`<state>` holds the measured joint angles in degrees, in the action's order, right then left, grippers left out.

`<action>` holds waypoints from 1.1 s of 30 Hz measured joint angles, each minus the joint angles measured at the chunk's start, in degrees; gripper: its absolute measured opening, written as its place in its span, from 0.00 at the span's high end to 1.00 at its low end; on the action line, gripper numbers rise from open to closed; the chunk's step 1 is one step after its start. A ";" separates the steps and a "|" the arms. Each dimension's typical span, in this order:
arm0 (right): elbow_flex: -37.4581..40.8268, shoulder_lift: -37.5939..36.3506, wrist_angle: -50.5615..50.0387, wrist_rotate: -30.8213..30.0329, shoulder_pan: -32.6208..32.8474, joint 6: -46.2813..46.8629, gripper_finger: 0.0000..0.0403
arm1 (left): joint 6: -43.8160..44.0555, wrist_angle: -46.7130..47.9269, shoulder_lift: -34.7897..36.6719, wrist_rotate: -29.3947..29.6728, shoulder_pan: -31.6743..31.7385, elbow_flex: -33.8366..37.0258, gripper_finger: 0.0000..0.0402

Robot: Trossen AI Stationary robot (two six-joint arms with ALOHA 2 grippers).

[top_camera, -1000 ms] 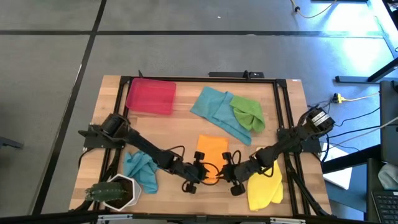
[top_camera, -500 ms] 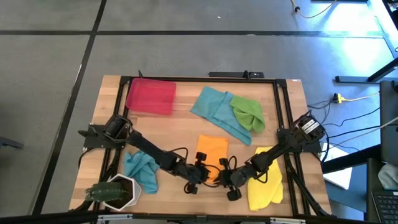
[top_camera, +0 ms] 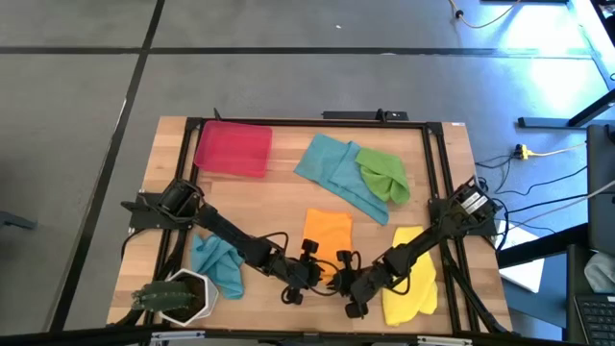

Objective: Roll microfiber towels into tight, uniform cylinder then place into a basket
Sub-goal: Fold the orange microfiber towel

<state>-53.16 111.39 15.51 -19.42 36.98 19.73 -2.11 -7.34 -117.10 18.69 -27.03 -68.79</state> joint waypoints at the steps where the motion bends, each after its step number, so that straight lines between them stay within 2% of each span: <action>1: -0.86 0.00 -1.83 -0.66 0.40 -0.07 0.93 | 0.00 -0.11 0.00 0.05 0.05 0.00 0.74; 7: -11.76 -0.44 -21.84 -8.26 3.92 1.46 0.99 | -1.52 -0.81 0.00 0.92 -0.62 -1.94 0.74; 10: -15.43 -0.28 -27.22 -9.49 4.82 4.45 0.98 | -3.18 -0.79 -1.37 1.82 -1.30 -4.37 0.74; 16: -14.85 -0.15 -27.71 -12.72 5.87 12.83 0.98 | -4.07 5.13 -5.62 3.51 -1.81 -9.56 0.74; 27: -12.34 -0.13 -22.53 -14.64 6.61 14.99 0.98 | -1.40 6.94 -7.02 9.95 -1.44 -10.75 0.74; 33: -12.29 1.71 -22.22 -15.55 6.59 16.23 0.99 | -0.98 6.98 -7.02 10.66 -1.44 -10.75 0.74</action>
<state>-65.45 113.10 -6.71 -34.96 43.57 35.96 -3.09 -0.36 -124.11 29.35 -28.47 -79.55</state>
